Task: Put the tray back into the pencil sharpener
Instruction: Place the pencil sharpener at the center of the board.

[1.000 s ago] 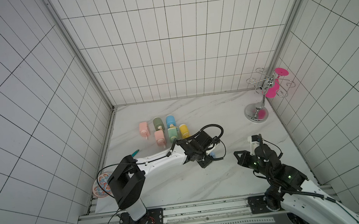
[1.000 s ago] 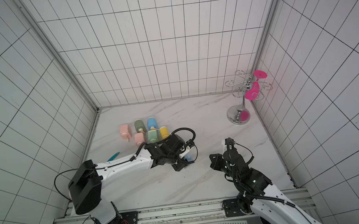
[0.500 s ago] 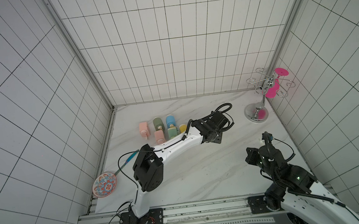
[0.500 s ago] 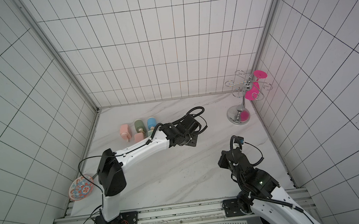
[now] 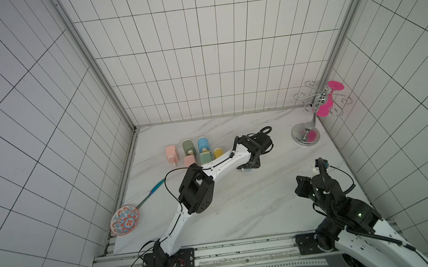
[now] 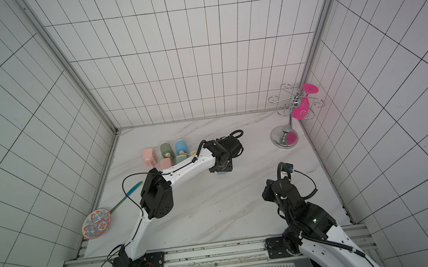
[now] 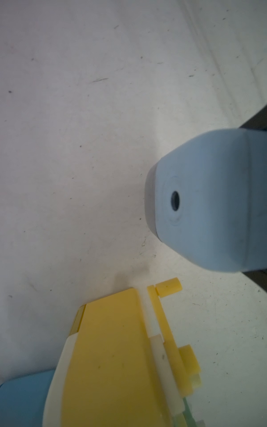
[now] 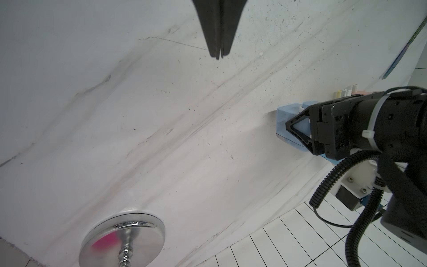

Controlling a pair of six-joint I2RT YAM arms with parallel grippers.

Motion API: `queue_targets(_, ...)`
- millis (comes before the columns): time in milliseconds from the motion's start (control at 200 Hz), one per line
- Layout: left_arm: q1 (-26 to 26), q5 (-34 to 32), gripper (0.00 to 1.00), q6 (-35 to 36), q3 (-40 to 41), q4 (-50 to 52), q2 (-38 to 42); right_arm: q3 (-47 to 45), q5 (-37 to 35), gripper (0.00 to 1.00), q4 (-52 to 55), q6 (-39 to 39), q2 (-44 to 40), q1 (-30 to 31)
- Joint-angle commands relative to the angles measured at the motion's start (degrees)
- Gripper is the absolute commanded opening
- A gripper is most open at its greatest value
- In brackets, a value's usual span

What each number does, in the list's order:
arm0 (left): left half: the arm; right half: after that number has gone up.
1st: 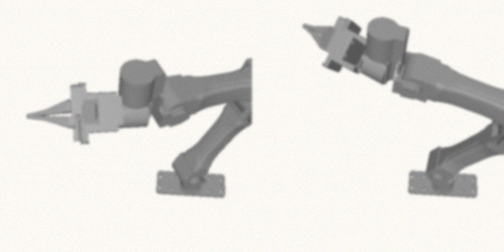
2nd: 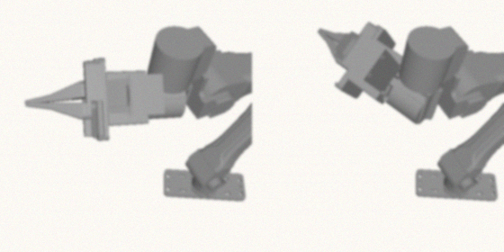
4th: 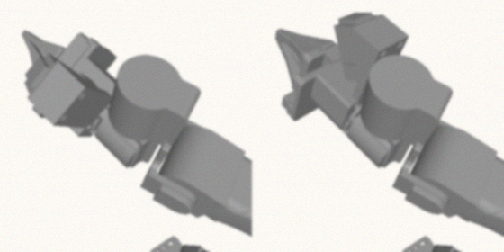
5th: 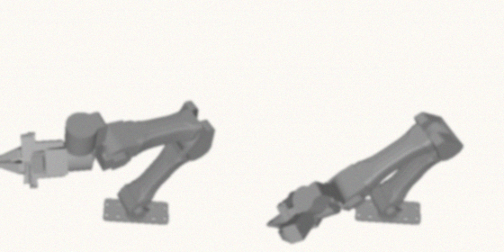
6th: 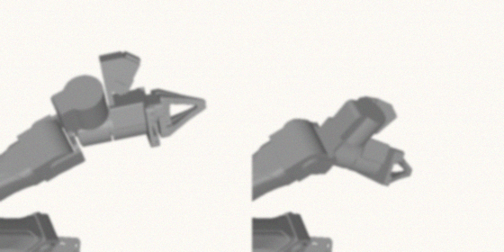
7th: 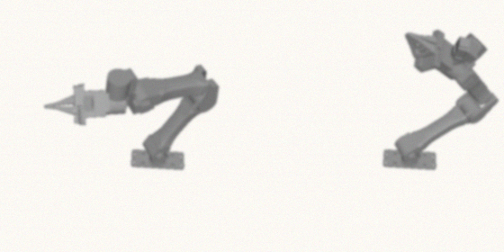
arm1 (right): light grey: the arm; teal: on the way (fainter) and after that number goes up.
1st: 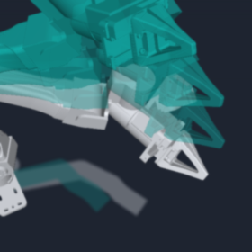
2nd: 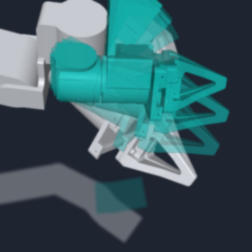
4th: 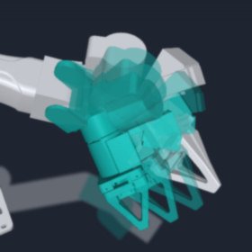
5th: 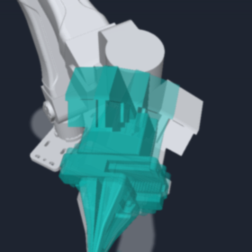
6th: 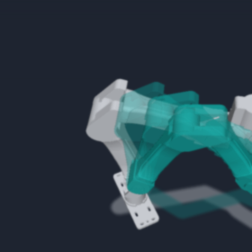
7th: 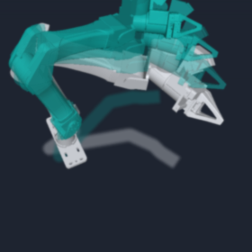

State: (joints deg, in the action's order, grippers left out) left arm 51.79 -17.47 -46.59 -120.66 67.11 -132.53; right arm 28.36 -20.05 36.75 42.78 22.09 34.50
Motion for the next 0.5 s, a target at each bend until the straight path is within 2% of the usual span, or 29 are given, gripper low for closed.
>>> queue_targets(0,-1.08,-2.98,0.02,-3.03,-3.58,-1.55,-1.44,0.72,-1.57,0.01,1.64,0.4,-0.75,-0.3)
queue_targets(110,-2.71,-2.96,0.02,-3.77,-3.99,-3.15,-2.88,0.63,-1.35,0.01,1.74,0.46,-0.7,-0.31)
queue_targets(235,-4.48,-0.04,0.03,-5.45,-4.74,-4.52,-4.2,0.36,-1.55,0.01,2.18,0.47,-0.64,-0.31)
queue_targets(495,-5.31,-0.97,0.08,-5.48,-6.67,-6.48,-6.89,0.13,-1.74,0.01,2.27,0.4,-0.64,-0.27)
